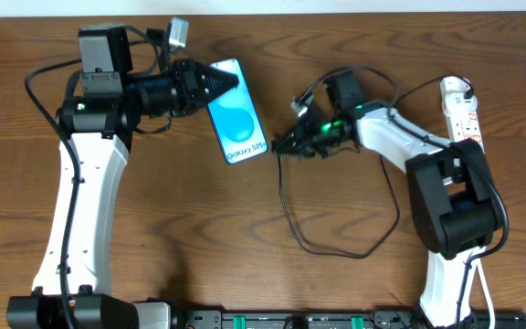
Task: Plug charger to phone and switch on socket
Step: 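Lift the connector with the right gripper toward the phone's bottom port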
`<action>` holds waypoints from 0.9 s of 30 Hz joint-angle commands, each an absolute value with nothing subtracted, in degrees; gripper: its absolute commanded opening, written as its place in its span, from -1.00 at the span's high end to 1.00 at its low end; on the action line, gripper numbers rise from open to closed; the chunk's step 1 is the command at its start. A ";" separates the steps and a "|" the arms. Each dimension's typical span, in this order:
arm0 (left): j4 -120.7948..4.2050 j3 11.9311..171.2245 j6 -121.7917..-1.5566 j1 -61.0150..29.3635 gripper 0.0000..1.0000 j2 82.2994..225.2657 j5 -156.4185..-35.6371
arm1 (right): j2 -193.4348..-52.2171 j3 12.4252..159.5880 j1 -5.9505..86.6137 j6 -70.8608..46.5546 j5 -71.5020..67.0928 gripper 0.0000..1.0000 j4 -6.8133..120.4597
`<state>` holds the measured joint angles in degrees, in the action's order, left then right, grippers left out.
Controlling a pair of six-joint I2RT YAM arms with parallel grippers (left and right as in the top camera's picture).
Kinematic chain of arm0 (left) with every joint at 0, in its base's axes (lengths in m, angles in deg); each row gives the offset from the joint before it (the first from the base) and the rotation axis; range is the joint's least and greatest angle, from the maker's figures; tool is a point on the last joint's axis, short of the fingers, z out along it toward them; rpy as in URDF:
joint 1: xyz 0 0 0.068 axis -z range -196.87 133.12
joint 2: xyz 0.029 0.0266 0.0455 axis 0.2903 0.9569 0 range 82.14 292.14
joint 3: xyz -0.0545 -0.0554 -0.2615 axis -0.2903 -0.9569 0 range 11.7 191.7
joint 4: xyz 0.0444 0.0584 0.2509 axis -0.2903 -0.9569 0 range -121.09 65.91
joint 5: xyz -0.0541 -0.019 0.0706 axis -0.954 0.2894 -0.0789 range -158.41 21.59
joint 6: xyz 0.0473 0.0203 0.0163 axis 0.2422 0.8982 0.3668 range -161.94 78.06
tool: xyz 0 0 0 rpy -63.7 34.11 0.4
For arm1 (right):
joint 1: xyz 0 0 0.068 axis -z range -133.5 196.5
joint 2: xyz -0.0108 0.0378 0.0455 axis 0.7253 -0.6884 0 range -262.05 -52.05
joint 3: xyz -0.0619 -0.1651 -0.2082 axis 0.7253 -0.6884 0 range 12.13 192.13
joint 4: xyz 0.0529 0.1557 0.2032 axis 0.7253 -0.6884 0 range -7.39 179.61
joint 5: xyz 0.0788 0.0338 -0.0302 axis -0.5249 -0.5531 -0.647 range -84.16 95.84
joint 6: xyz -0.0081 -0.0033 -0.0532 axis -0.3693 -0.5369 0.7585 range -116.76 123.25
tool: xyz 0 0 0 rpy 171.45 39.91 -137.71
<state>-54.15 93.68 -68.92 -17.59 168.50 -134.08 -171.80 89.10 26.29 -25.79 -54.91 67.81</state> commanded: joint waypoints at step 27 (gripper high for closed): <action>-36.60 93.68 -72.68 -17.83 0.85 168.18 -125.93 | -172.36 88.97 25.65 -46.38 -83.68 0.98 113.01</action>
<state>-38.57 93.63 -72.18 -17.59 168.50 -127.37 -171.80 88.88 26.33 -39.02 -82.43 109.84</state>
